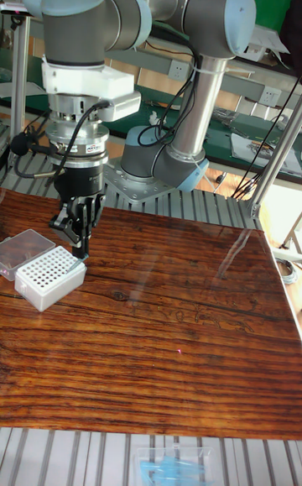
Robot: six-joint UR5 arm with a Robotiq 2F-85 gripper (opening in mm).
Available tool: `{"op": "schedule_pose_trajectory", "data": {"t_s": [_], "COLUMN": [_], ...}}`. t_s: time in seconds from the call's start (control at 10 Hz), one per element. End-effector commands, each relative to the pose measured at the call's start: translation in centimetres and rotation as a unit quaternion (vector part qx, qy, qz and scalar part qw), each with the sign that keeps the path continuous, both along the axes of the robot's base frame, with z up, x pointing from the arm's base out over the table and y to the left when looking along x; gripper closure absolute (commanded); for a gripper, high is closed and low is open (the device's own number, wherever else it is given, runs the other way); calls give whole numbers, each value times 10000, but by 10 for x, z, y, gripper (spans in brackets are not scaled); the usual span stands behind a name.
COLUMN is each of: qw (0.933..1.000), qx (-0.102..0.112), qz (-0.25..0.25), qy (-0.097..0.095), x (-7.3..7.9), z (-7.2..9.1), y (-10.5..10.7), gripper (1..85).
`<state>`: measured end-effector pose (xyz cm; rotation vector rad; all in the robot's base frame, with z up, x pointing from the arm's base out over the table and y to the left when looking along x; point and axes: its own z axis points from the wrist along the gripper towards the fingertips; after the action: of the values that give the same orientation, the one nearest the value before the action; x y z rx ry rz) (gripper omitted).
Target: Insert a medium pipette tip into the holder for medium pipette tips
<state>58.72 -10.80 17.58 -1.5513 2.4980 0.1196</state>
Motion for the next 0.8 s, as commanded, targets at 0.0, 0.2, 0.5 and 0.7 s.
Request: {"op": "schedule_pose_trajectory", "data": {"t_s": [0.0, 0.2, 0.5, 0.7], "qw": [9988, 9963, 9949, 9944], "qx": [43, 343, 521, 669], "qz": [-468, -761, -817, -770], "qy": [103, 181, 285, 280], "x": [-3, -3, -7, -14], "z": [0, 3, 5, 4], "y": [-3, 10, 19, 17], "gripper": [847, 847, 847, 847]}}
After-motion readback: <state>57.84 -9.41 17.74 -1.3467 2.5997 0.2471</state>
